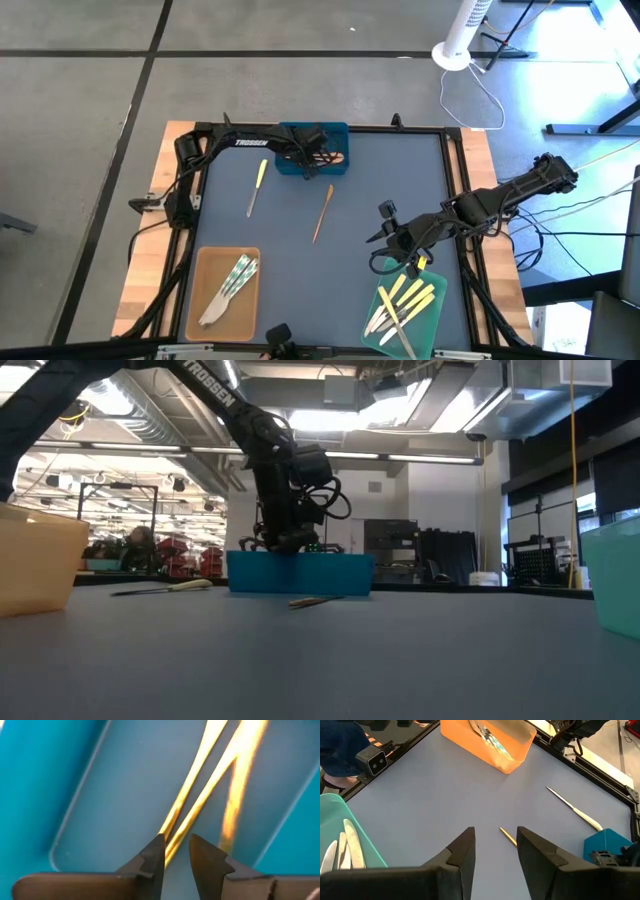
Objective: Sort silverware by color (type)
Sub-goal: Put the gold knife into the blue bin
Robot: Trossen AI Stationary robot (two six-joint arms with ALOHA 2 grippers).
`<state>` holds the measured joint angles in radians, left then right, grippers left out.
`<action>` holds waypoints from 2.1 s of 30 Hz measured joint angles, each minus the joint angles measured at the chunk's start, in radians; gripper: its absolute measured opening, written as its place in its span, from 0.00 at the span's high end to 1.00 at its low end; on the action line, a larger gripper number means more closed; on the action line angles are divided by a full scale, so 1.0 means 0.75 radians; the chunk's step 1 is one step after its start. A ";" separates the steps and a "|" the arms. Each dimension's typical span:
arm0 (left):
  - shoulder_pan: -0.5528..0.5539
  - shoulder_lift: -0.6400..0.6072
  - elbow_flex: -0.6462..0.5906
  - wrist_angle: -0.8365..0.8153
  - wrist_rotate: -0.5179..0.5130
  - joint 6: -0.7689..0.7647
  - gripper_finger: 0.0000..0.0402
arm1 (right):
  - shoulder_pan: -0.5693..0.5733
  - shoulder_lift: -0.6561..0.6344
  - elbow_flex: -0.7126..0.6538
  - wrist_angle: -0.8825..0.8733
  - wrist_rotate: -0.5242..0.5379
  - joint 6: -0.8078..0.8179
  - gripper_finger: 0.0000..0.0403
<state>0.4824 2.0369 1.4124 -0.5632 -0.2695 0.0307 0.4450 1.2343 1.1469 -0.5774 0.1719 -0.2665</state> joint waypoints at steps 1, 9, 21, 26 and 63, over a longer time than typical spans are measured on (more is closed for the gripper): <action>0.000 0.000 0.000 0.000 0.001 0.000 0.79 | 0.000 0.000 0.000 0.000 0.000 0.000 0.67; 0.000 0.000 0.000 0.009 0.000 0.000 0.73 | 0.000 0.000 0.000 0.000 0.000 0.000 0.67; 0.000 0.003 -0.001 0.074 0.001 -0.002 0.67 | 0.000 0.000 0.000 0.000 0.000 0.000 0.67; 0.000 0.004 -0.002 0.115 -0.001 -0.002 0.67 | 0.000 0.000 0.000 0.000 0.000 0.000 0.67; -0.010 0.004 -0.002 0.114 -0.003 -0.002 0.67 | 0.000 0.001 0.000 -0.031 -0.125 0.000 0.46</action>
<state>0.4747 2.0396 1.4109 -0.4774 -0.2718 0.0292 0.4453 1.2346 1.1469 -0.6009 0.0783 -0.2666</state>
